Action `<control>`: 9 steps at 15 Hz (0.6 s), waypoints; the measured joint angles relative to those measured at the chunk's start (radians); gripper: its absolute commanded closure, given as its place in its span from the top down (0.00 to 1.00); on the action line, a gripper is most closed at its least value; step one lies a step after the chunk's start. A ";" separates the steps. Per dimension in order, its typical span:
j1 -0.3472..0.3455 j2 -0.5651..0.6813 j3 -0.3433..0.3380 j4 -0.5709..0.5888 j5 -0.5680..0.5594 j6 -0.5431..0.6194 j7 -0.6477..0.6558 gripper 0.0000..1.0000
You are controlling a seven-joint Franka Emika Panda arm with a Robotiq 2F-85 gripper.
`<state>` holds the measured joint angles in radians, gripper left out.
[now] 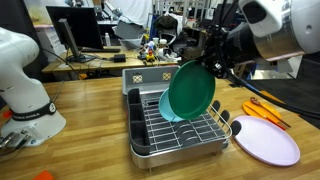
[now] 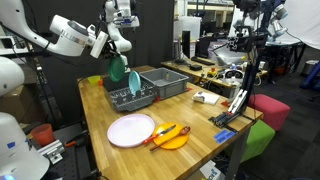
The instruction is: Put the dark green plate on the dish drainer in front of the light blue plate
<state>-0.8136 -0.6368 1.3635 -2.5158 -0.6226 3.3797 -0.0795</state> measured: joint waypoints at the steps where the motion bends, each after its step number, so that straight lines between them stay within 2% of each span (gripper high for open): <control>1: -0.009 0.000 0.017 0.003 0.053 0.000 -0.032 0.01; 3: -0.025 0.002 0.054 0.005 0.143 0.000 -0.088 0.01; 4: -0.034 0.006 0.073 0.005 0.176 0.000 -0.109 0.06; 5: -0.041 0.009 0.090 0.005 0.199 -0.001 -0.121 0.06; 9: -0.050 0.012 0.106 0.005 0.219 -0.001 -0.130 0.06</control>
<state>-0.8634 -0.6249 1.4699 -2.5108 -0.4040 3.3787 -0.2096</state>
